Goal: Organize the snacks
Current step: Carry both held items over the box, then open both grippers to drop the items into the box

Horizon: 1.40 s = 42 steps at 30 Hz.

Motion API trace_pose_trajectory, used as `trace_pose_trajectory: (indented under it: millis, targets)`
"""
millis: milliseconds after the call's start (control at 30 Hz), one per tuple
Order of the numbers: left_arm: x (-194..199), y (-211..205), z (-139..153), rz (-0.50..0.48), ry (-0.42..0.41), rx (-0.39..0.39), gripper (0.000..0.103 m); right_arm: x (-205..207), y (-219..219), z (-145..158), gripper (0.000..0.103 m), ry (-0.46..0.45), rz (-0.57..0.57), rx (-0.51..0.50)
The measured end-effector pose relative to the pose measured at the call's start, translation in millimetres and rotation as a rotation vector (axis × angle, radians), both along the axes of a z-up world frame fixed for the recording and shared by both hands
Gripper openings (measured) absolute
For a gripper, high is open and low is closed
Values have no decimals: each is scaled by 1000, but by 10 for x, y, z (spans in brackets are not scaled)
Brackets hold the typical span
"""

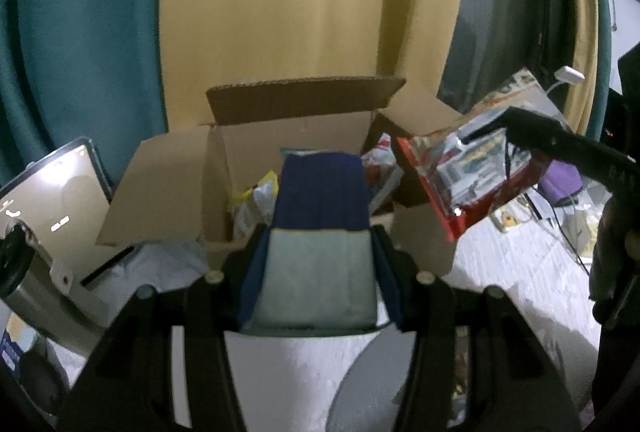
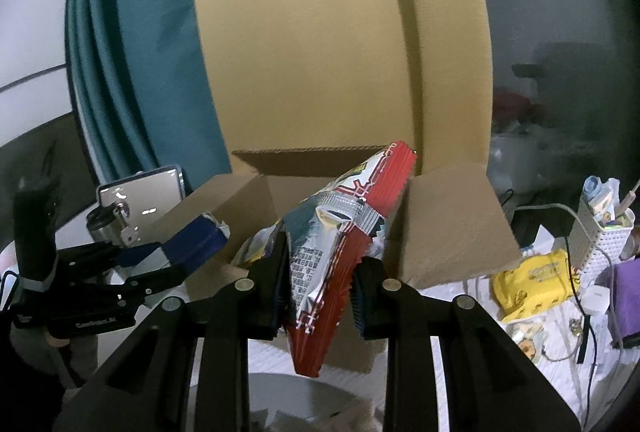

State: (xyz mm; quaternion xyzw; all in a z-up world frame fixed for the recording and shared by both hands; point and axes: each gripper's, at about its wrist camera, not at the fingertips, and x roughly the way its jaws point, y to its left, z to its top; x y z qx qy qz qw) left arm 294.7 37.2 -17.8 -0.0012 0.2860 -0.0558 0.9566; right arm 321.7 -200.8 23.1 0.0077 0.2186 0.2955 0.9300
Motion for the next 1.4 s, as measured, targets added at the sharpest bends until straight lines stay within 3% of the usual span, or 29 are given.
trace_pose_trajectory:
  millis: [633,967,1167,1400]
  targets:
    - [857,34,-218,24,38,-29,51,768,-246,-220,28,-10,-172,-99]
    - [1148,60,-395,42,67,-34,51,873,279,-476,28,-64,-140,-296]
    - [1201,145,-474,55,101,-60,52,982,607,-618,28,-39,-104,-312]
    - [1134,228,-390,64,86,-73,57,1073,834,-613,28,-7,-83,-295]
